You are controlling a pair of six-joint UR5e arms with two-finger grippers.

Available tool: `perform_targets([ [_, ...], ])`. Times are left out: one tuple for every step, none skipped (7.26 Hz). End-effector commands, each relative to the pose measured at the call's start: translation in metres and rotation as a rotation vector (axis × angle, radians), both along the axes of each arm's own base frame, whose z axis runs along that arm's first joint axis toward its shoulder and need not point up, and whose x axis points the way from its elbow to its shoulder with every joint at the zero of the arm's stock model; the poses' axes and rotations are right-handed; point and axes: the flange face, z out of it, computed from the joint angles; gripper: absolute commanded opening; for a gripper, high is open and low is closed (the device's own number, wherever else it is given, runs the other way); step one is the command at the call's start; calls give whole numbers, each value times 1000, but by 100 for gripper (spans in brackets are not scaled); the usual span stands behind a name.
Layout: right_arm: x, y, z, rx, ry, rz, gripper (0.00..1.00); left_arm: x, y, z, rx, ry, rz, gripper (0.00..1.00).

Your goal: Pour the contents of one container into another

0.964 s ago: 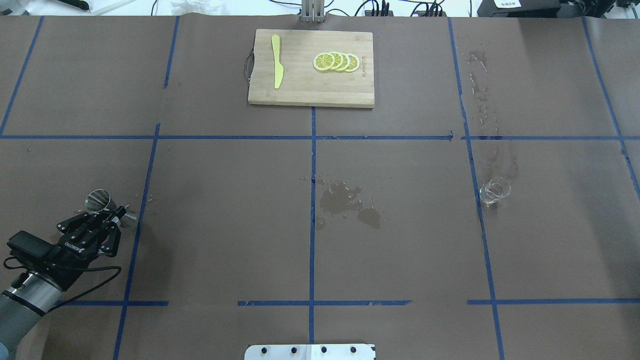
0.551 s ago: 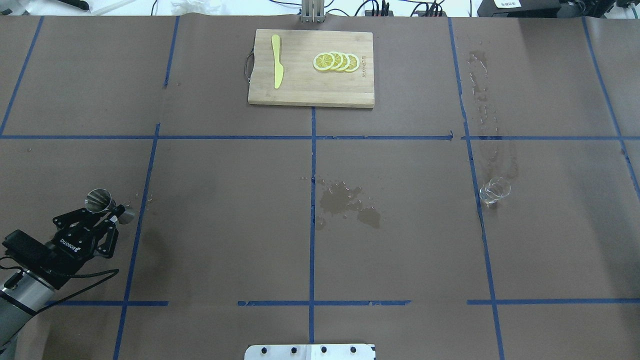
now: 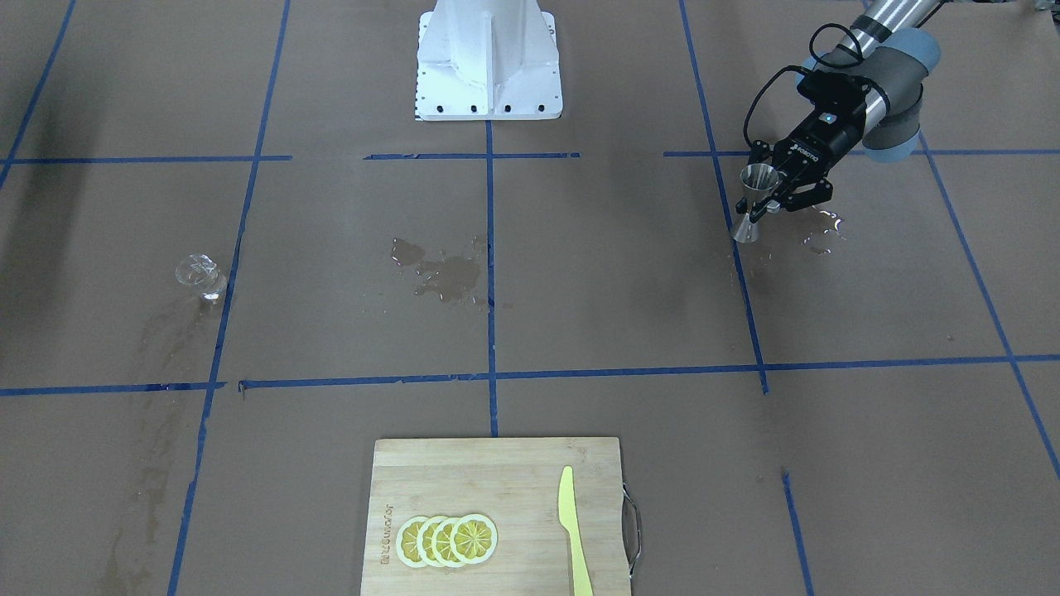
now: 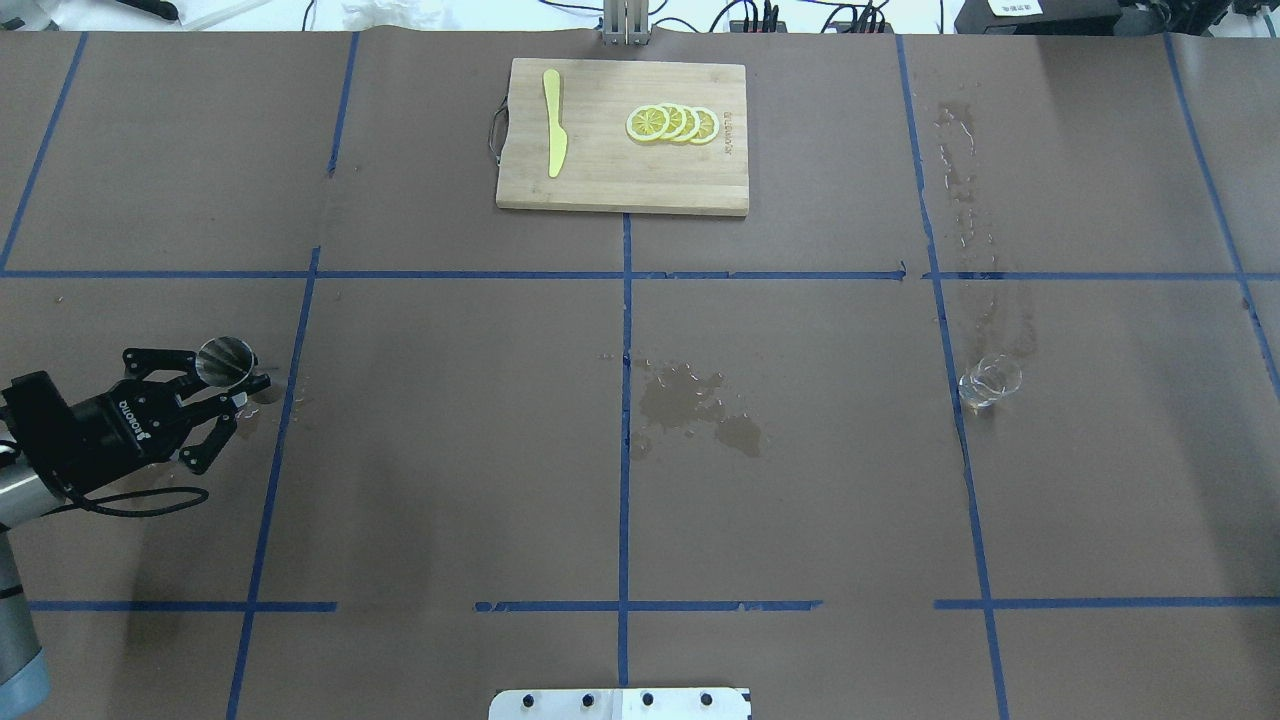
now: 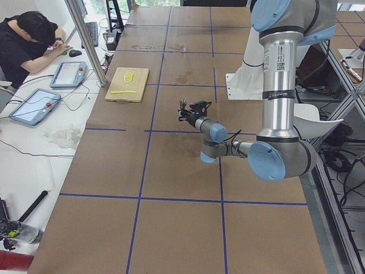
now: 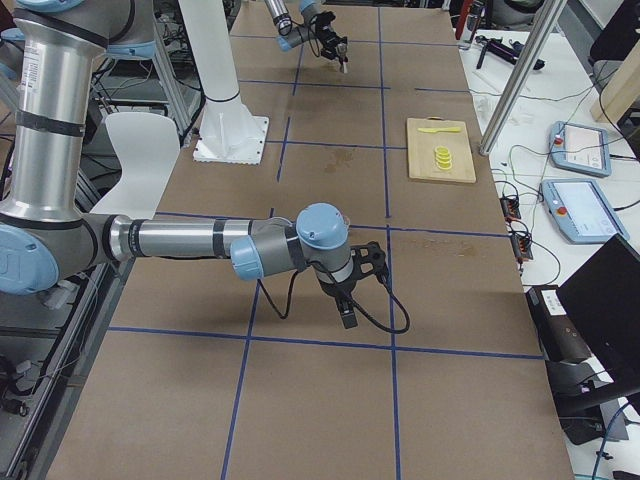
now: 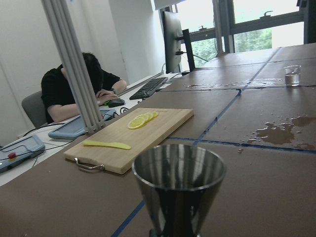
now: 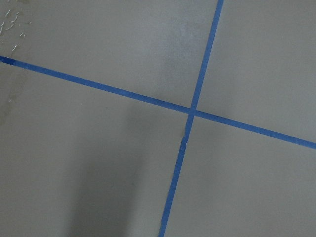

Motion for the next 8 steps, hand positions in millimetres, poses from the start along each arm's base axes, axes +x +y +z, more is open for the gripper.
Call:
perform_targets([
  [0, 0, 0, -1, 0, 1, 100, 30, -60, -73, 80, -73, 175, 0],
  [0, 0, 0, -1, 0, 1, 100, 50, -74, -104, 88, -79, 229, 0],
  [0, 0, -2, -1, -3, 3, 100, 71, -85, -136, 23, -32, 297, 0],
  [0, -2, -7, -22, -13, 38, 100, 98, -99, -160, 5, -22, 352, 0],
  [0, -2, -12, -46, -24, 73, 100, 124, -114, -183, -10, -12, 366, 0],
  [0, -4, -22, -48, -34, 95, 100, 145, -114, -197, 2, -8, 382, 0],
  [-1, -5, -38, -56, -50, 135, 100, 161, -105, -216, 24, 5, 400, 0],
  [-9, -5, -57, -68, -71, 163, 100, 171, -101, -229, 28, 8, 413, 0],
])
